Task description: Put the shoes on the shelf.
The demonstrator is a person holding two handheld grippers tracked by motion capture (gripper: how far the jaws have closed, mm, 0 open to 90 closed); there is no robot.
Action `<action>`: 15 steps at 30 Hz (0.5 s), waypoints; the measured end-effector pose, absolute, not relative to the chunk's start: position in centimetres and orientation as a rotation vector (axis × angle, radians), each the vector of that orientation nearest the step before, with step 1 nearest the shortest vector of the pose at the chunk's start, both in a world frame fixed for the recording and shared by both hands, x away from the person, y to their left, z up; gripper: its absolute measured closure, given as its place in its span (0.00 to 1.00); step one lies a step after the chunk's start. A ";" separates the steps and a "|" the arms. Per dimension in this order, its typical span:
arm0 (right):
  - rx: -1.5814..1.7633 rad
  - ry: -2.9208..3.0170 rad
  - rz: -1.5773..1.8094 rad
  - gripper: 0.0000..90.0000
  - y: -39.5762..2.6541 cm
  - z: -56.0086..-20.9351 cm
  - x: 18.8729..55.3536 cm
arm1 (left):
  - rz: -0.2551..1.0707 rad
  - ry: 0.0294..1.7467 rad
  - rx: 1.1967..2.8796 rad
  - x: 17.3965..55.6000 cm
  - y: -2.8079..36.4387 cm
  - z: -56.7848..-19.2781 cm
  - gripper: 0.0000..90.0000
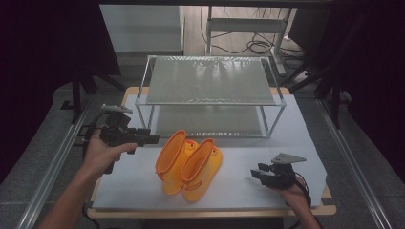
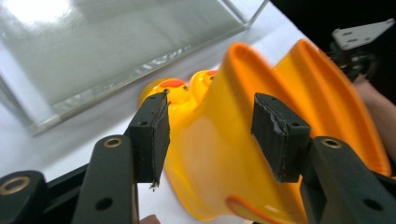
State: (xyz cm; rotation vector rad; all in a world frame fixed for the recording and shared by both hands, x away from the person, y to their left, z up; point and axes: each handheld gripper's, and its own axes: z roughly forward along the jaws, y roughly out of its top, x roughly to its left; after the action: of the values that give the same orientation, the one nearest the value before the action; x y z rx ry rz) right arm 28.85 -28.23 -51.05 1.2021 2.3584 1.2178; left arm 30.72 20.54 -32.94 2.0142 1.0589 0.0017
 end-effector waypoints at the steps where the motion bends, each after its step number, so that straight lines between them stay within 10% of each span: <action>1: 1.202 2.365 1.213 0.58 -28.2 -51.0 28.8 | -0.006 1.050 2.017 30.6 20.3 -32.6 0.52; 15: 1.212 2.353 1.216 0.58 -28.6 -50.9 28.9 | -0.096 0.972 2.120 30.3 15.6 -30.8 0.50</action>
State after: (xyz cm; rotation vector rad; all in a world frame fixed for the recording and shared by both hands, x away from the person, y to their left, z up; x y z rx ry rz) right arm 28.89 -28.58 -50.92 1.2117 2.3526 1.2158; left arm 30.30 15.55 -30.84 2.1195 0.9721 -0.0955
